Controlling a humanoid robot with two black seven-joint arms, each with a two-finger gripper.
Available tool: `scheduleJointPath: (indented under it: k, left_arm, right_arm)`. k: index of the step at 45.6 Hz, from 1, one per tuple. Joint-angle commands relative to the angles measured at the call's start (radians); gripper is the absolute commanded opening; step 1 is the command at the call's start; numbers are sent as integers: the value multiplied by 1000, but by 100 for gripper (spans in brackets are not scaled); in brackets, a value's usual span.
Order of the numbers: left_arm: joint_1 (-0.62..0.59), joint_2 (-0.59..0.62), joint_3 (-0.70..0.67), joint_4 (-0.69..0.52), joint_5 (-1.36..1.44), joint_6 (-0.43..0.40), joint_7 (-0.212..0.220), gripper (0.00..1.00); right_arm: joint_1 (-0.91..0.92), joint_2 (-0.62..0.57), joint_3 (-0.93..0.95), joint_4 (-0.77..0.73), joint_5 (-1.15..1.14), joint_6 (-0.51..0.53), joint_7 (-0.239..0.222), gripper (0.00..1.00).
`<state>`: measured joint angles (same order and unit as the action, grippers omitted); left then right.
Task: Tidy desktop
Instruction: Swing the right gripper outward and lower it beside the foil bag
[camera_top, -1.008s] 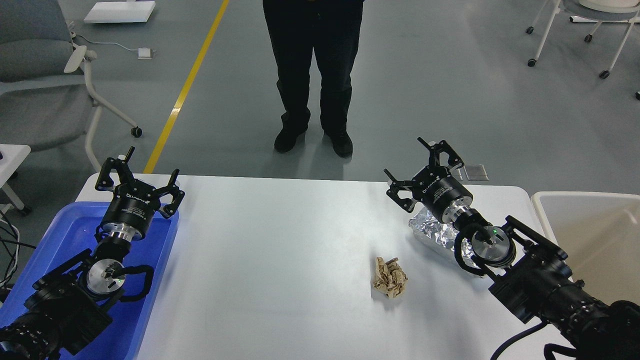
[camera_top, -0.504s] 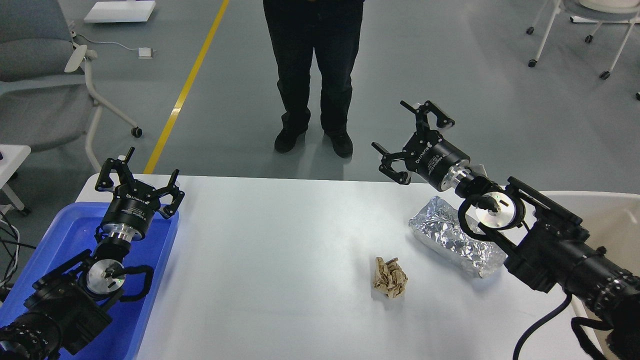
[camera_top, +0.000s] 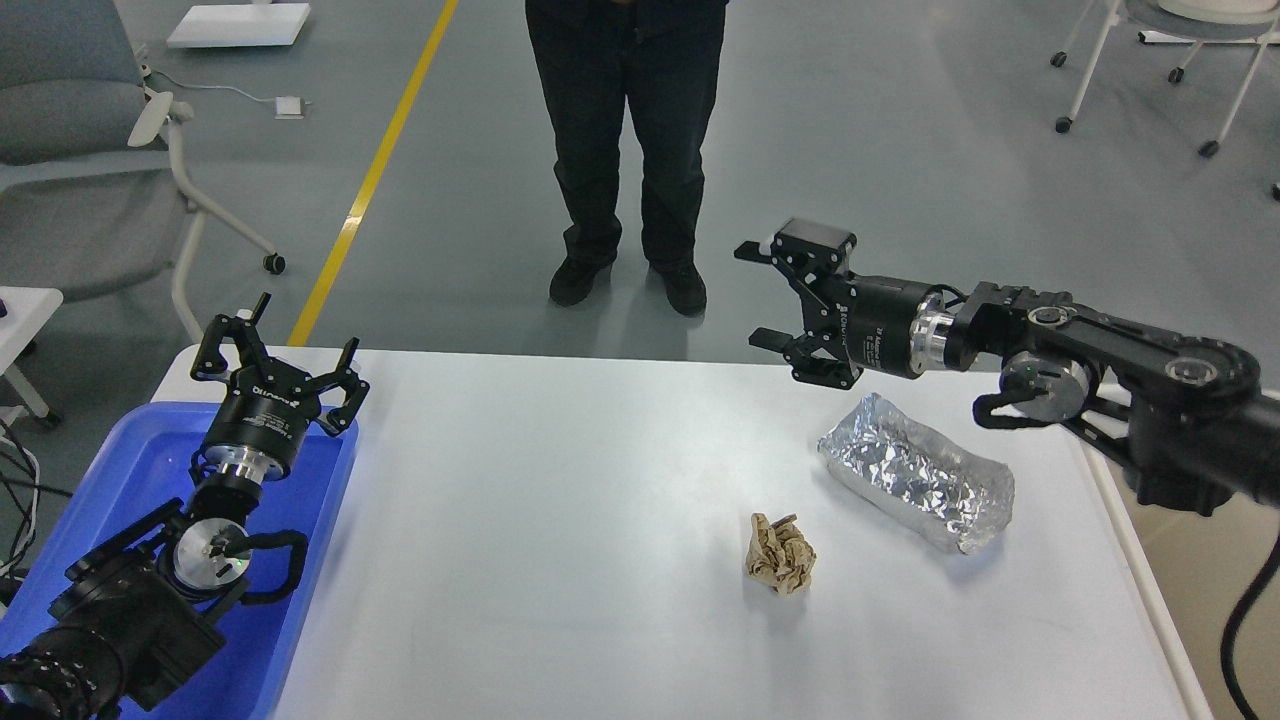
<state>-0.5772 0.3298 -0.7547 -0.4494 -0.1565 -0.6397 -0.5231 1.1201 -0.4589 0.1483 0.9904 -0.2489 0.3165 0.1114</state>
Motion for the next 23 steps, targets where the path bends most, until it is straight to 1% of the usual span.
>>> scheduleJointPath:
  k: [1,7,14,23]
  left_arm:
    - [-1,0,0,0,0,0,0,100]
    - [0,0,0,0,0,0,0,100]
    - [0,0,0,0,0,0,0,100]
    - [-1,0,0,0,0,0,0,100]
  right_arm:
    - [78,-89,-214,59,-354,1,1,100]
    - [95,-109,-288,42,-519,-17,1,100]
    - [98,-118,-342,-30,-710,-34,7,100]
    - [103,-144,-417,-58,-842,-34,8,100]
